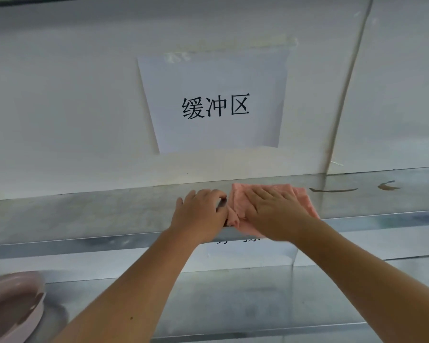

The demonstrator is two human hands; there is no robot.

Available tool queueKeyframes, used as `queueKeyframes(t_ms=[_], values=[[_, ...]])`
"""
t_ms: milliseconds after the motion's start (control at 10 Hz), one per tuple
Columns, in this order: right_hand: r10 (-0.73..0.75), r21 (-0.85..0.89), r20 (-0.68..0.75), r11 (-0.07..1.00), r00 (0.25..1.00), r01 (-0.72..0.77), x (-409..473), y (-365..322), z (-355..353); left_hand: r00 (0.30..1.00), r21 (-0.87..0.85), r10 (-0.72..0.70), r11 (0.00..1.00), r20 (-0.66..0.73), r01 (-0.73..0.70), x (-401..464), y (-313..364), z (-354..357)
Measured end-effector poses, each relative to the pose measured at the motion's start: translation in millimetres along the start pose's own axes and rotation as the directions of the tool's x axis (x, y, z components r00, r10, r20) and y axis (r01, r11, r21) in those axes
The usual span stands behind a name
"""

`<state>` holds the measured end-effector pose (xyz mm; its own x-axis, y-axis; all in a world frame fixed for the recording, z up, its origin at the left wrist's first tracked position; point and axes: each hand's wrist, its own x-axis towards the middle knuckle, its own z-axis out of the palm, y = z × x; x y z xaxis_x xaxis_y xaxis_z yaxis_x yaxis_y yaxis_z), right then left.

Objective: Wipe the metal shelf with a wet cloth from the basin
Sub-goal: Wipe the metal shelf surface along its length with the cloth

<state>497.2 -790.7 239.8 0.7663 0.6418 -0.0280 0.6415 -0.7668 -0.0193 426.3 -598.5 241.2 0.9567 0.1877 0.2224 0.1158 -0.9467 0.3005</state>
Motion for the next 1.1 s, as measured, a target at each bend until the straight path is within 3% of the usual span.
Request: queueKeyframes(t_ms=[100,300,500,700,800,900,1100], values=[[0.093,0.070,-0.017,0.993,0.996,-0.092,23,9,-6,1.000,0.002,-0.002,1.000,-0.015,0.002,0,4,2],[0.024,-0.046,-0.065,0.999,0.998,-0.027,-37,0,10,1.000,-0.029,0.006,1.000,-0.008,-0.006,-1,1,3],[0.126,0.162,-0.109,0.981,0.986,-0.107,10,14,-8,0.999,-0.022,0.052,0.998,0.016,-0.051,1,7,2],[0.087,-0.019,-0.100,0.996,0.991,-0.089,-42,5,7,0.987,0.006,0.138,0.990,0.085,-0.139,6,20,8],[0.122,0.026,-0.073,0.992,0.990,-0.120,-30,21,-3,0.985,0.022,0.156,0.987,0.078,-0.158,9,24,11],[0.139,-0.041,-0.045,0.989,0.989,-0.141,-14,44,-12,0.984,0.006,0.160,0.987,0.078,-0.161,9,34,16],[0.094,-0.061,-0.075,0.993,0.993,-0.099,-62,64,3,0.977,-0.051,0.189,0.981,0.096,-0.185,17,62,20]])
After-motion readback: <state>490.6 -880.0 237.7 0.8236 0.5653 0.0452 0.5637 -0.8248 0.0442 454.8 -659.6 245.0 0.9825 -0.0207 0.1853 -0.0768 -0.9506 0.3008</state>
